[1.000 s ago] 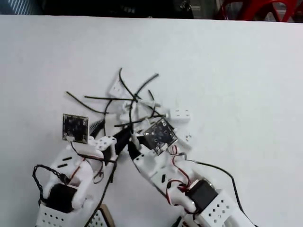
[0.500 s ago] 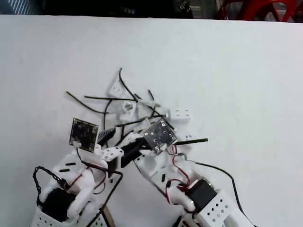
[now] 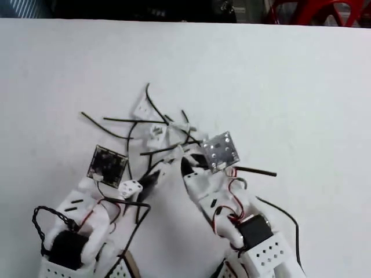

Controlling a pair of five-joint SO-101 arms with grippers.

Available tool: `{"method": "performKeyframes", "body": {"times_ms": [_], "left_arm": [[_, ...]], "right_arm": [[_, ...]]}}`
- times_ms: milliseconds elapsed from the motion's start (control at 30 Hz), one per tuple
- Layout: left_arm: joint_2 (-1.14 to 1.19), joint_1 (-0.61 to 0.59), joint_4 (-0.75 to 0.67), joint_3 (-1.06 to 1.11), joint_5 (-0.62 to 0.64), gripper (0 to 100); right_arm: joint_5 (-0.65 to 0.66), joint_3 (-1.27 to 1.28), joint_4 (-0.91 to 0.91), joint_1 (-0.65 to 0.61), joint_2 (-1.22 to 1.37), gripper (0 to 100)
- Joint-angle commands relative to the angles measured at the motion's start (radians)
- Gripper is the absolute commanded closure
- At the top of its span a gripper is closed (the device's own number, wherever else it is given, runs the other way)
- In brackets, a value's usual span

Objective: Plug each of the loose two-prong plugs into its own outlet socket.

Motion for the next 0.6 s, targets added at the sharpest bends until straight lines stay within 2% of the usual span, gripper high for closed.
{"method": "performKeyframes", "body": {"times_ms": [0, 167, 433, 567], "left_arm": [[0.010, -0.015, 0.003, -0.041, -0.060, 70], [0.077, -0.015, 0.072, -0.164, -0.072, 70], [0.659, -0.015, 0.284, -0.542, -0.074, 69], [0.834, -0.054, 0.307, -0.612, -0.080, 69]], "right_arm": [[-0.011, -0.006, -0.039, 0.050, -0.004, 98.1], [-0.044, -0.005, -0.036, 0.067, -0.004, 98.1], [-0.043, 0.005, -0.033, 0.064, -0.004, 98.1], [-0.038, 0.002, -0.033, 0.059, -0.004, 98.1]]}}
